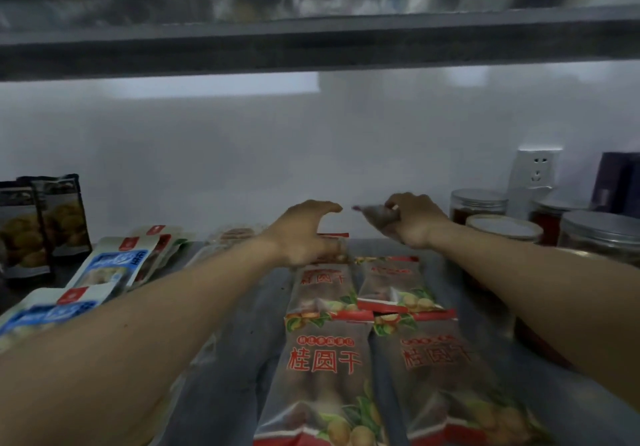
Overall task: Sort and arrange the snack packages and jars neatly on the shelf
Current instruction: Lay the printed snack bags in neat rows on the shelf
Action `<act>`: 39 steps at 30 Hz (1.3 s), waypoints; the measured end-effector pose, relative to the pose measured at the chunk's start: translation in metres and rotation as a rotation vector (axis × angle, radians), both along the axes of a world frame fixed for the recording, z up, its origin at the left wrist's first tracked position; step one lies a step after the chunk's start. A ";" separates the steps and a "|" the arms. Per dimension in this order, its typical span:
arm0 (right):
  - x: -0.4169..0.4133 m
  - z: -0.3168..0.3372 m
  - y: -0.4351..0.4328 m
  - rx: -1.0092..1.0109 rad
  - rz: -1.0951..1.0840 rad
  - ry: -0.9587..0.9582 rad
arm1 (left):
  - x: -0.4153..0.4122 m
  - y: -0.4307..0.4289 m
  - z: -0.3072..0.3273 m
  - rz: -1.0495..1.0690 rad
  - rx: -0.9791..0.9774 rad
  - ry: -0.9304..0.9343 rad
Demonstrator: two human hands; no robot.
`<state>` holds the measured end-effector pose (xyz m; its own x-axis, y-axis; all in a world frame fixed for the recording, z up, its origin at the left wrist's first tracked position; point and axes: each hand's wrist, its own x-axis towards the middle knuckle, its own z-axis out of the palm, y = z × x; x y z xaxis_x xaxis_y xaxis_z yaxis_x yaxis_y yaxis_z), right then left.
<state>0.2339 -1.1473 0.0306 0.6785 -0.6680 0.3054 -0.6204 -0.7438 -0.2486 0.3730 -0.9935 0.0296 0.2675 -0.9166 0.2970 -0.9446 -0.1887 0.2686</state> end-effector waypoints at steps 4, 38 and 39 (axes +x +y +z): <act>-0.008 0.029 0.019 0.582 0.252 -0.565 | -0.001 -0.006 0.012 0.090 -0.206 0.313; -0.031 0.016 0.048 0.755 0.187 -0.870 | -0.048 -0.005 0.020 0.067 -0.452 0.853; -0.027 0.014 0.044 0.745 0.142 -0.869 | -0.046 -0.005 0.018 0.091 -0.395 0.769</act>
<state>0.2066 -1.1034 0.0447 0.5163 -0.8134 0.2682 0.0529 -0.2822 -0.9579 0.3266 -0.9986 0.0479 0.5921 -0.7498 0.2953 -0.4600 -0.0135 0.8878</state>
